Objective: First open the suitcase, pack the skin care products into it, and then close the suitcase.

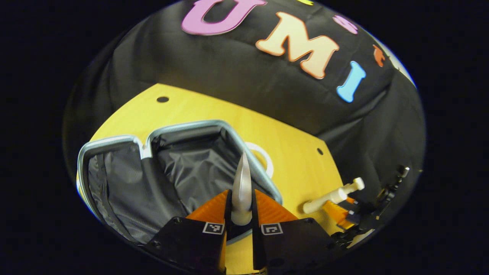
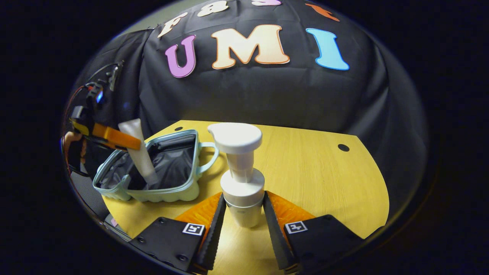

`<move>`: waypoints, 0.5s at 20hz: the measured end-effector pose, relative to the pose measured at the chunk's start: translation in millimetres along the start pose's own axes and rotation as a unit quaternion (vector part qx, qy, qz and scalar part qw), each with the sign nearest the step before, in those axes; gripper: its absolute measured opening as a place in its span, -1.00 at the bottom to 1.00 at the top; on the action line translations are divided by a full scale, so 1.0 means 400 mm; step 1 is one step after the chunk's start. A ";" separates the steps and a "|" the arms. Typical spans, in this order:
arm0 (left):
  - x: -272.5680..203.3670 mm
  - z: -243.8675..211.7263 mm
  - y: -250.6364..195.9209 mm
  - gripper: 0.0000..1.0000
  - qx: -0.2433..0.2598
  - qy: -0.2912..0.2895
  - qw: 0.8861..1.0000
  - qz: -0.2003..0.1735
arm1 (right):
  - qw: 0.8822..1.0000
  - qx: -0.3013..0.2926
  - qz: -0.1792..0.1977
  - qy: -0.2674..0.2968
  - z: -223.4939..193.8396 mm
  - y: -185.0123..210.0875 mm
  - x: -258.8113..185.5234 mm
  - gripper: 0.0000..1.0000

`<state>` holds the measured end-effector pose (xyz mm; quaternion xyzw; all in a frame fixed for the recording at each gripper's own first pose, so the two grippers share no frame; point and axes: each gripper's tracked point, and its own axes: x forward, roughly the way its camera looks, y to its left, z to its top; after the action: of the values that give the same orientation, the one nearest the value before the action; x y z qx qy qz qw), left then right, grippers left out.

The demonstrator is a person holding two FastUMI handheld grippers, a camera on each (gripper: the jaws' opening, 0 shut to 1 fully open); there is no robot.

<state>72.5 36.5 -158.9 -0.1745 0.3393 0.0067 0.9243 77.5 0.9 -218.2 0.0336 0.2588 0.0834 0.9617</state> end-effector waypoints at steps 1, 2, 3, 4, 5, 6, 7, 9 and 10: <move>0.011 -0.016 0.017 -0.60 -0.007 0.017 1.000 0.002 | 1.000 -0.005 0.007 0.001 0.015 0.024 -0.010 0.21; 0.021 -0.032 0.034 -0.60 -0.012 0.033 0.999 0.006 | 1.000 -0.011 0.014 0.001 0.036 0.048 -0.018 0.21; 0.031 -0.044 0.048 -0.60 -0.014 0.045 0.999 0.013 | 1.000 -0.019 0.020 -0.002 0.059 0.076 -0.026 0.21; 0.045 -0.051 0.067 -0.59 -0.015 0.051 0.998 0.021 | 0.999 -0.027 0.027 -0.005 0.085 0.103 -0.031 0.22; 0.052 -0.050 0.075 -0.59 -0.016 0.051 0.998 0.023 | 0.999 -0.033 0.034 -0.010 0.113 0.130 -0.032 0.22; 0.057 -0.039 0.071 -0.51 -0.019 0.044 0.999 0.019 | 0.998 -0.038 0.043 -0.015 0.144 0.158 -0.035 0.22; 0.067 -0.035 0.069 -0.53 -0.023 0.035 0.999 0.015 | 0.998 -0.039 0.053 -0.020 0.169 0.189 -0.031 0.22; 0.043 -0.004 0.078 -0.07 -0.028 0.020 0.999 0.011 | 0.996 -0.036 0.072 -0.025 0.206 0.245 -0.013 0.23; 0.039 0.002 0.083 0.29 -0.030 0.014 0.999 0.009 | 0.996 -0.040 0.077 -0.024 0.217 0.265 0.000 0.24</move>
<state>80.8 66.5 -178.8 -0.1989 0.3537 0.0229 0.9137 106.3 103.2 -131.8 0.0172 0.2283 0.1662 0.9591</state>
